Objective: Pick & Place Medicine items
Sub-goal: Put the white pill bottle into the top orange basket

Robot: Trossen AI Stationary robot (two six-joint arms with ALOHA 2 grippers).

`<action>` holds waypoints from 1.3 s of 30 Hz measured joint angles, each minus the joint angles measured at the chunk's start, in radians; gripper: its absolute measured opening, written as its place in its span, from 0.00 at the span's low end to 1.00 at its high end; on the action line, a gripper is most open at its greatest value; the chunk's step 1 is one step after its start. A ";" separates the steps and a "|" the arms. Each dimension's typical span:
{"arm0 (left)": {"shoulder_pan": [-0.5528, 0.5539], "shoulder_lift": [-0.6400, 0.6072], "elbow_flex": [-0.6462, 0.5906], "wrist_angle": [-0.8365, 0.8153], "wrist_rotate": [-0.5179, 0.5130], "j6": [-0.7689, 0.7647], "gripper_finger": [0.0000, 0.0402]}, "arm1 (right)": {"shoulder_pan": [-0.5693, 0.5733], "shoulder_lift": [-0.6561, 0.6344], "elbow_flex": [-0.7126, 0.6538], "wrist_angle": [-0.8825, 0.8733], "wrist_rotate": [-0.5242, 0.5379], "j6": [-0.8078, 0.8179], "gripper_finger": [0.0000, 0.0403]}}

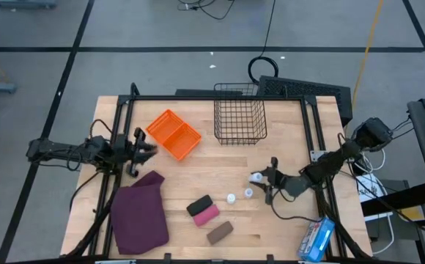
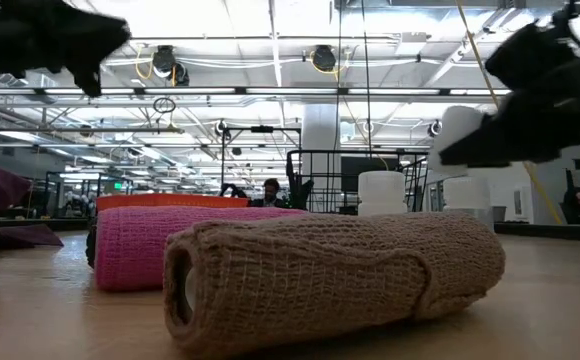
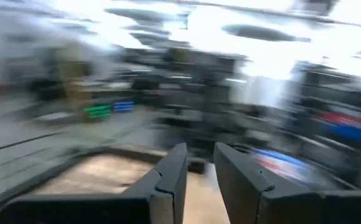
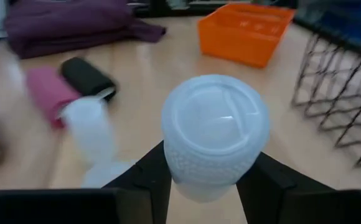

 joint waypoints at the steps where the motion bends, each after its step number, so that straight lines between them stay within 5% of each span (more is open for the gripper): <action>1: 0.000 0.015 0.007 -0.003 -0.084 -0.017 0.23 | -0.026 0.000 0.012 0.000 -0.032 -0.032 0.33; 5: 0.001 0.114 0.067 -0.085 -0.204 -0.091 0.23 | -0.135 0.000 0.067 -0.003 -0.157 -0.138 0.33; 11: 0.000 0.403 0.268 -0.211 -0.113 -0.141 0.23 | -0.268 0.000 0.173 -0.125 -0.302 -0.239 0.33; 17: 0.001 0.766 0.581 -0.403 -0.034 -0.140 0.26 | -0.329 0.000 0.219 -0.229 -0.304 -0.261 0.33; 28: 0.001 1.396 1.110 -0.481 0.139 0.100 0.63 | -0.326 0.066 0.219 -0.189 -0.325 -0.245 0.33; 39: -0.012 1.689 1.366 -0.571 0.175 0.189 0.70 | -0.326 0.077 0.219 -0.189 -0.352 -0.245 0.33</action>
